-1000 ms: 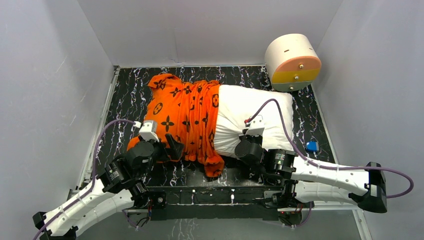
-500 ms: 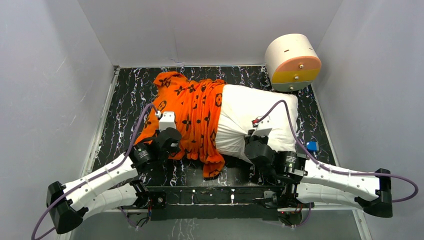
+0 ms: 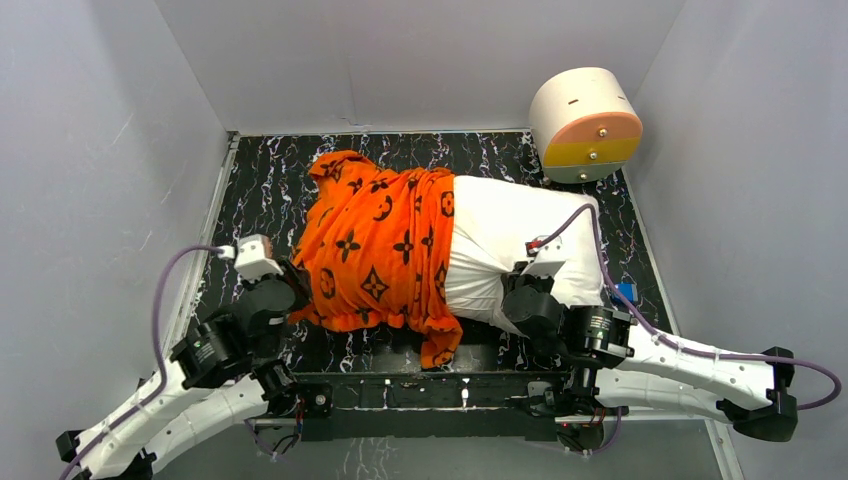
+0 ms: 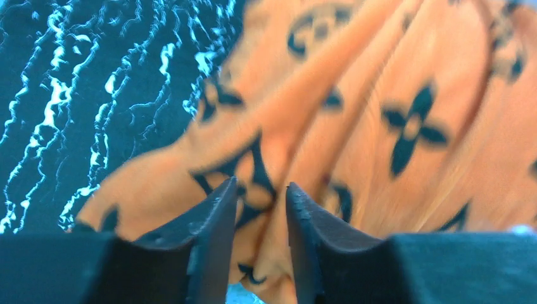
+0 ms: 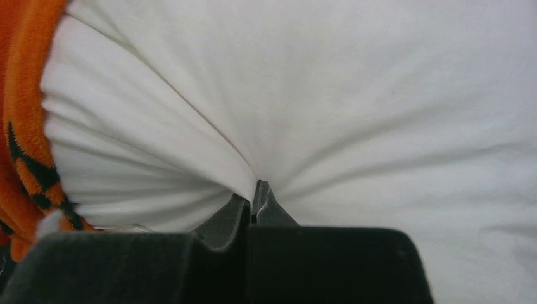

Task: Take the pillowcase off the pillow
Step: Remove the pillow from the pillowcase.

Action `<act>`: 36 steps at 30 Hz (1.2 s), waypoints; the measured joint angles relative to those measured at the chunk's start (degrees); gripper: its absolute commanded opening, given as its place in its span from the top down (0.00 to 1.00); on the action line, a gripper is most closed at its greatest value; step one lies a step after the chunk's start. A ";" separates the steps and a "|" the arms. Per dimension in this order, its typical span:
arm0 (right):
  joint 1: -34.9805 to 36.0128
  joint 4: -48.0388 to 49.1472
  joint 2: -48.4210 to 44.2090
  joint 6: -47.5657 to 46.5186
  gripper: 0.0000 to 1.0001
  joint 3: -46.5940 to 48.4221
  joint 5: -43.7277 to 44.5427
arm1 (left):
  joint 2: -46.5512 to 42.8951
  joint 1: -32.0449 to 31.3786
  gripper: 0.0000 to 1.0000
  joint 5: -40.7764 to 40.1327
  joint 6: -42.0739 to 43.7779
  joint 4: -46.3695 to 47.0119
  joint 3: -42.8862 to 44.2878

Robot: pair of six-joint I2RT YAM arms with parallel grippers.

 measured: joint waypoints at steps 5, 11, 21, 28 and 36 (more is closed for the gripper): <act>-0.02 1.09 1.51 -4.11 1.00 -0.76 -0.11 | -3.30 0.85 0.14 -2.67 5.44 0.26 3.02; -0.07 2.29 4.83 -7.80 0.99 -0.79 0.20 | 4.79 0.90 0.02 9.01 12.83 5.44 6.21; -0.28 3.30 5.81 -9.40 0.97 -0.76 -0.50 | 28.26 0.92 0.44 29.57 18.71 12.85 8.96; -0.33 5.25 3.15 -9.29 1.00 -0.81 -2.27 | 33.24 1.92 1.00 23.58 16.39 10.78 9.79; 0.02 1.64 0.63 0.37 1.00 -0.81 -1.81 | 18.21 11.08 0.12 19.74 13.11 6.34 6.14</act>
